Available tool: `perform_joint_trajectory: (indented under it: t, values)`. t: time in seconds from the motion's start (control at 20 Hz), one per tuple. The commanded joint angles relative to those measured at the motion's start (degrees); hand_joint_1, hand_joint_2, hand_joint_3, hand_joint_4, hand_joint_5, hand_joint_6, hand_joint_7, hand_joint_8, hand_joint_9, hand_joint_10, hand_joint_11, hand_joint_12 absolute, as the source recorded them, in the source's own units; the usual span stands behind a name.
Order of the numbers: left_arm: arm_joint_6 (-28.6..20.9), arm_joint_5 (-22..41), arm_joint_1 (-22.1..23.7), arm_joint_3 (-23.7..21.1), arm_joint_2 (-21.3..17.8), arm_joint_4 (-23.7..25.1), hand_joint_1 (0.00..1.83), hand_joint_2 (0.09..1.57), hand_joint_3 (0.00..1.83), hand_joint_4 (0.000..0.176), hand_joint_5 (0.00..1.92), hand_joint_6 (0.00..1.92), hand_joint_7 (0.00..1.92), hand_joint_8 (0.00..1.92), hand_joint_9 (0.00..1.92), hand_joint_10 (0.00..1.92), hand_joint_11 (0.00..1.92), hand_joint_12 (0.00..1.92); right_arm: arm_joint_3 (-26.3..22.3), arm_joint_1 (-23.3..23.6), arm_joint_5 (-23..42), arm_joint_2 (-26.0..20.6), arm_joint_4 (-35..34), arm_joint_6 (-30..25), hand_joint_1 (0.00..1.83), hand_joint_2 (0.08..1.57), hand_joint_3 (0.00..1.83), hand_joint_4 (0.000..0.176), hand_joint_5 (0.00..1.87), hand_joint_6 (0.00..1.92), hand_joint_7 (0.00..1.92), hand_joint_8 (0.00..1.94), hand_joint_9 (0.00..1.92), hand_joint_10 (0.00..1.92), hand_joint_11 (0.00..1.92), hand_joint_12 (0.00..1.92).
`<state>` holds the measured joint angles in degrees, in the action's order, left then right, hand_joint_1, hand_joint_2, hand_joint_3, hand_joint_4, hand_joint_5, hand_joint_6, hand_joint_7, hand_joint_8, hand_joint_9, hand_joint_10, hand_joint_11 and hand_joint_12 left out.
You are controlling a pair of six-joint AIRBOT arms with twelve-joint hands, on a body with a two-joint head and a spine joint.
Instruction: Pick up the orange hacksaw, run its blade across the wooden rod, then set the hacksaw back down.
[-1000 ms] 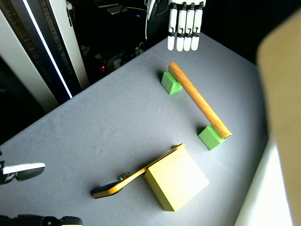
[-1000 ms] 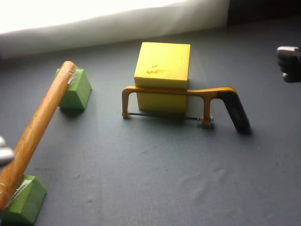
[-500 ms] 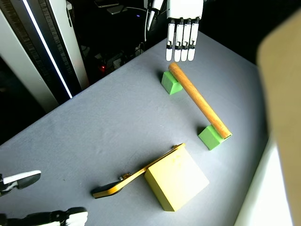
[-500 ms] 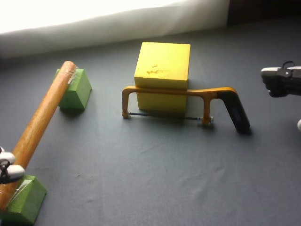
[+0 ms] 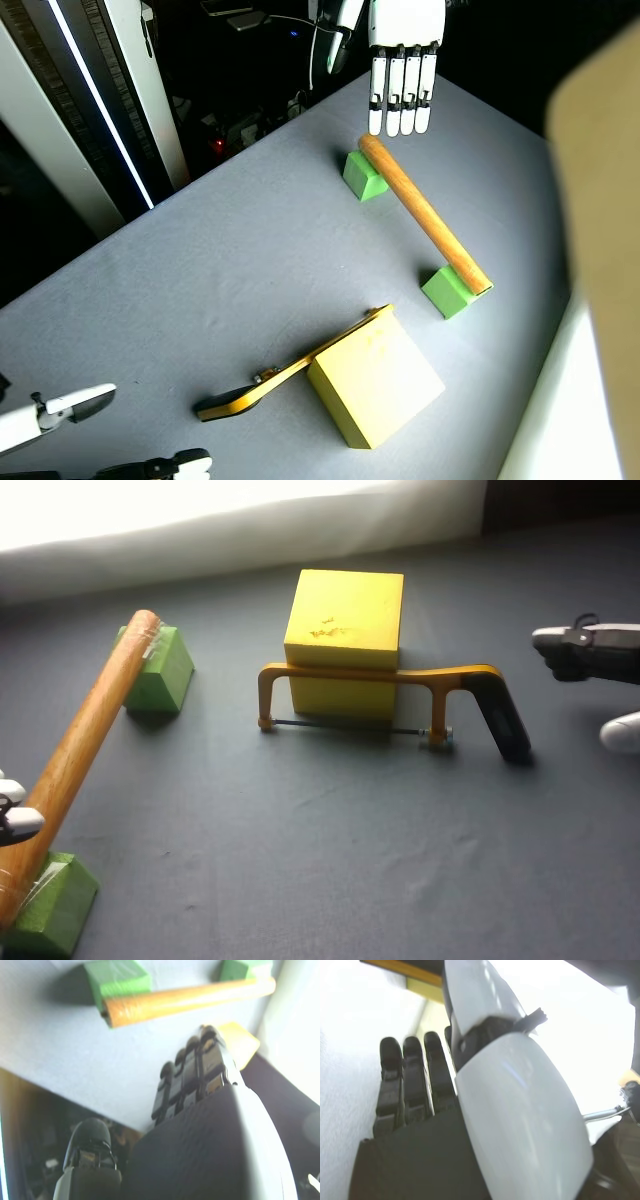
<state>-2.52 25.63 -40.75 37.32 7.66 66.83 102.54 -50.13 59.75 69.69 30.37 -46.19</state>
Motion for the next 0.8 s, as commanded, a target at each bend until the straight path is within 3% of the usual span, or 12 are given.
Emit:
perform_joint_trajectory:
  t: [0.0,0.25,0.4,0.75]
  values:
    - [0.3,1.9,0.7,0.3,-0.2,-1.7,0.00,1.27,0.00,0.000,0.00,0.00,0.00,0.00,0.00,0.00,0.00,0.00,0.6,1.3,4.4,0.0,-3.2,-0.8,1.05,1.09,0.00,0.000,0.15,0.00,0.11,0.00,0.14,0.00,0.00,0.43]
    - [1.1,4.9,0.2,0.9,1.0,-0.8,0.00,1.26,0.00,0.000,0.00,0.00,0.00,0.00,0.00,0.00,0.00,0.00,1.5,4.4,2.8,2.0,-2.0,-1.3,1.05,1.09,0.00,0.000,0.16,0.00,0.12,0.00,0.13,0.00,0.00,0.44]
    - [1.1,5.4,-2.3,2.5,3.5,1.4,0.00,1.26,0.00,0.000,0.00,0.00,0.00,0.00,0.00,0.00,0.00,0.00,1.5,5.0,1.9,3.1,-1.2,-1.5,1.05,1.08,0.00,0.000,0.15,0.00,0.11,0.00,0.13,0.00,0.00,0.44]
    - [-1.3,-3.6,-3.9,3.2,6.5,1.4,0.00,1.26,0.00,0.000,0.00,0.00,0.00,0.00,0.00,0.00,0.00,0.00,1.9,6.0,-0.1,5.6,-1.2,-1.4,1.05,1.09,0.00,0.000,0.13,0.00,0.09,0.00,0.12,0.00,0.00,0.41]
